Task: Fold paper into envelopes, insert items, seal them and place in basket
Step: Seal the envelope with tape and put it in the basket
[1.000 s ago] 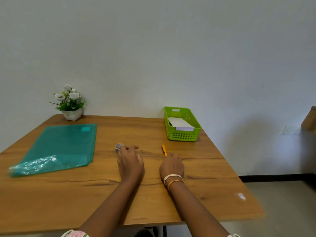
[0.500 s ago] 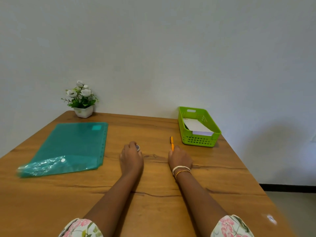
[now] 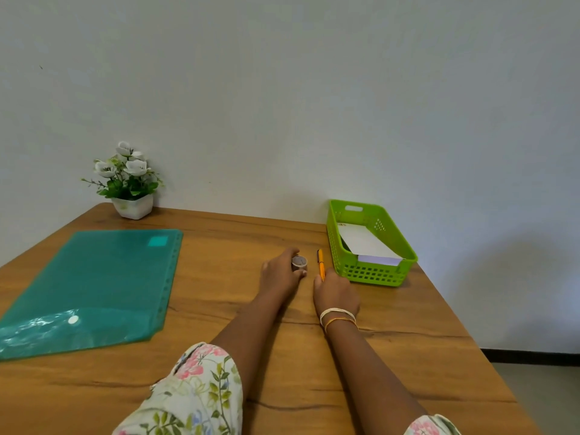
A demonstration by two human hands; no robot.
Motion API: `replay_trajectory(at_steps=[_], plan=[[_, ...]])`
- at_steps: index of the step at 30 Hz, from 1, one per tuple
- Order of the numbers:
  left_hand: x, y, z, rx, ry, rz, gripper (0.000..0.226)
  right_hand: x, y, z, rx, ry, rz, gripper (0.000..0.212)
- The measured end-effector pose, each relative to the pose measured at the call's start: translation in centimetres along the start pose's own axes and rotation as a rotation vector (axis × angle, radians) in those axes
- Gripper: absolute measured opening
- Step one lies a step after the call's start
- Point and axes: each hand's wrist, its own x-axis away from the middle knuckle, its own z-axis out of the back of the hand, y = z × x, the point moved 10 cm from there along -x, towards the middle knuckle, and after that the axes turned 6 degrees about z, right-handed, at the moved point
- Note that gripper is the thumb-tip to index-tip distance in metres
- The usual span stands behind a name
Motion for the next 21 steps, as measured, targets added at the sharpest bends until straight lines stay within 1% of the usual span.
replay_trajectory(at_steps=[2,5,6,7,11,13,15,17,19,21], plan=[[-0.2,-0.2,-0.2,0.008,0.009,0.001,0.065,0.0,0.0,0.0,0.003,-0.003,-0.004,0.032],[0.4,-0.6,0.3,0.027,0.016,0.002,0.089,0.3,0.0,0.2,-0.012,-0.017,-0.012,0.034],[0.9,-0.8,0.9,-0.005,0.032,-0.012,0.091,0.5,0.0,0.3,-0.025,-0.023,-0.020,0.035],[1.4,-1.1,1.5,-0.067,0.054,-0.034,0.088,0.8,0.0,0.5,-0.046,-0.026,-0.032,0.037],[4.1,-2.7,5.1,-0.427,0.141,-0.112,0.063,2.4,-0.3,1.3,-0.151,0.004,-0.069,0.045],[5.4,-4.1,7.5,-0.563,0.197,-0.106,0.056,3.5,-0.6,1.4,-0.146,0.006,-0.071,0.044],[6.9,-6.2,10.3,-0.647,0.265,-0.004,0.057,4.8,-1.0,1.6,-0.135,-0.001,-0.060,0.044],[8.5,-8.6,12.8,-0.701,0.290,0.153,0.060,6.2,-1.8,1.9,-0.136,-0.005,-0.043,0.043],[10.0,-10.9,14.1,-0.684,0.249,0.295,0.058,7.4,-2.3,2.1,-0.125,-0.010,-0.029,0.043],[11.3,-12.6,14.7,-0.658,0.189,0.358,0.053,8.6,-3.0,2.3,-0.099,-0.016,-0.008,0.044]])
